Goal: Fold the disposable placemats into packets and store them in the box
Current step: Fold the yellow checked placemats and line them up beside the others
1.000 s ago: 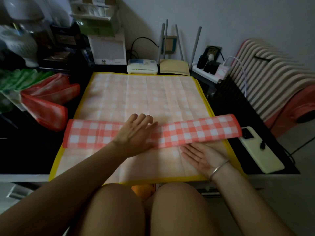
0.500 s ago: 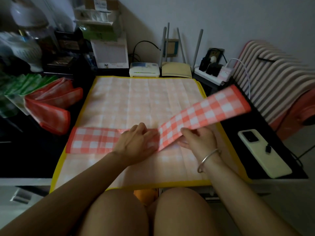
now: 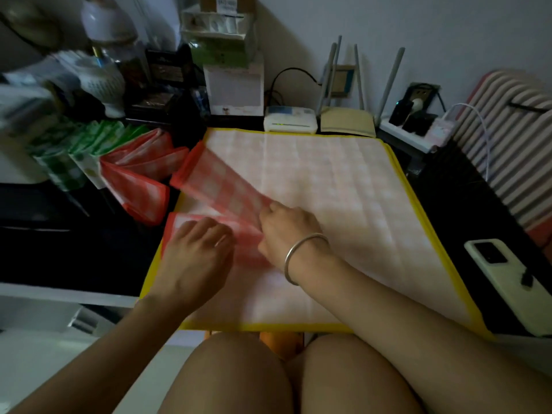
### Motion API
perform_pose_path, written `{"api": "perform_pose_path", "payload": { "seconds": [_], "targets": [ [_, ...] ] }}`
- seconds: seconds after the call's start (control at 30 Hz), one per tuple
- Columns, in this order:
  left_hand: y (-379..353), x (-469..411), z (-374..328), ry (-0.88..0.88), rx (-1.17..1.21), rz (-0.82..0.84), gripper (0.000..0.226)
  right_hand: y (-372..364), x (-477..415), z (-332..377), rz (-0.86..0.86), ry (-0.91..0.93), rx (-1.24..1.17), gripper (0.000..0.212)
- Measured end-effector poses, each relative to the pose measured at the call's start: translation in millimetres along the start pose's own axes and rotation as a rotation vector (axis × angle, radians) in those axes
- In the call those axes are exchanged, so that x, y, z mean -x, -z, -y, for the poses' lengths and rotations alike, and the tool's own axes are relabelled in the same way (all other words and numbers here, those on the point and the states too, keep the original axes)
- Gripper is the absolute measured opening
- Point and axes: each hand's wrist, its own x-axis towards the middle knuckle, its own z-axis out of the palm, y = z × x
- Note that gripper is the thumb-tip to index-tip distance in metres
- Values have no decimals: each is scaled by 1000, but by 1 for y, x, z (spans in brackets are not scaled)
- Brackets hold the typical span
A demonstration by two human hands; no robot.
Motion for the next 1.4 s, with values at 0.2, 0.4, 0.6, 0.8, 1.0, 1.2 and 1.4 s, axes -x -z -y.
{"api": "perform_pose_path", "payload": {
  "seconds": [0.2,0.4,0.6,0.8,1.0,1.2,1.4],
  "targets": [
    [-23,58,47,141,74,-18,40,-23,-9,10,86,215,254,32],
    [-11,55,43,732,817,-93,44,-40,-8,3,-25,427,252,36],
    [0,33,53,1029,1032,-80,68,-59,-2,-13,-73,579,169,28],
    [-14,35,45,1113,1098,-213,56,-67,1,-24,-107,441,-177,32],
    [-14,35,32,1034,905,-300,61,-72,-9,-14,-188,114,-310,44],
    [-13,31,28,1019,802,-316,68,-97,-10,-21,130,16,-32,69],
    [-6,24,21,621,286,-341,49,-103,-11,-21,162,-14,-30,68]
  ]
}}
